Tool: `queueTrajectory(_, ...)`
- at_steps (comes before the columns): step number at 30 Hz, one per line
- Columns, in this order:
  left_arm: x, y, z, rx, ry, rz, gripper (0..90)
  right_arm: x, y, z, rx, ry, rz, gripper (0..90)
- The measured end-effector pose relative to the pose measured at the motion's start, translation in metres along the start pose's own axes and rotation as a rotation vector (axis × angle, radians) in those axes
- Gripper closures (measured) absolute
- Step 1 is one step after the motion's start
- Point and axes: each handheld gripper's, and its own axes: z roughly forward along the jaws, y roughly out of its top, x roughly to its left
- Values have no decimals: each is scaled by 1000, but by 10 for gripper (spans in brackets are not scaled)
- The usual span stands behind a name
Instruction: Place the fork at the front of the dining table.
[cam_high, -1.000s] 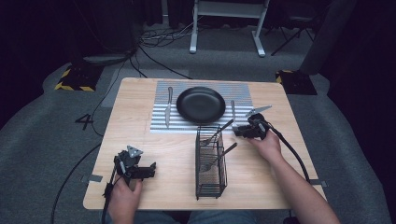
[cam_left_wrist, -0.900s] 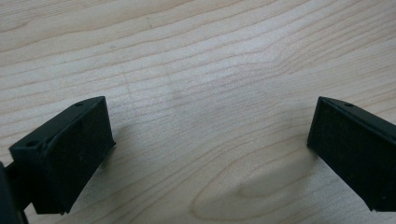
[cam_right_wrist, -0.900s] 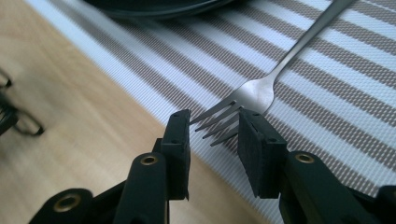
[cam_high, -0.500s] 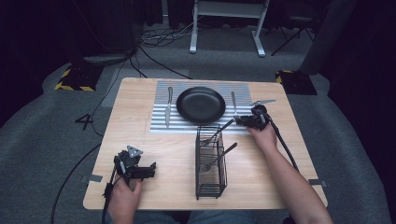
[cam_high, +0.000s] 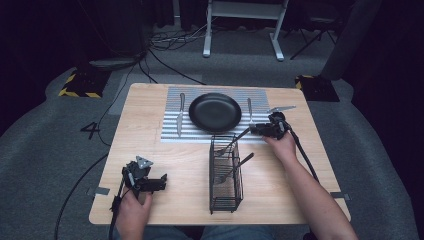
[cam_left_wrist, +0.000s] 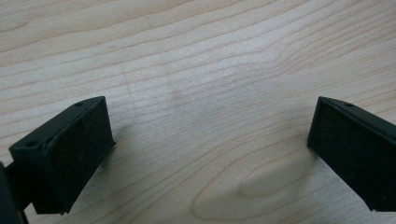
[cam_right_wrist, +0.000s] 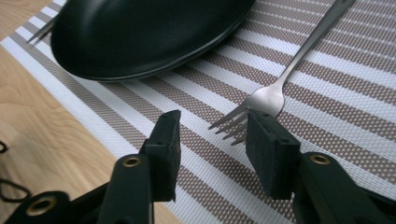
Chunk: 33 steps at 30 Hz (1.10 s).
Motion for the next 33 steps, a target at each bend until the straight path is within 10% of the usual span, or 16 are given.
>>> queueTrajectory(13, 0, 0, 0, 0, 0, 0, 2, 38, 9, -82, -61, -2, -118, 465)
queueTrajectory(33, 0, 0, 0, 0, 0, 0, 2, 72, -53, -163, -30, -38, -214, 387)
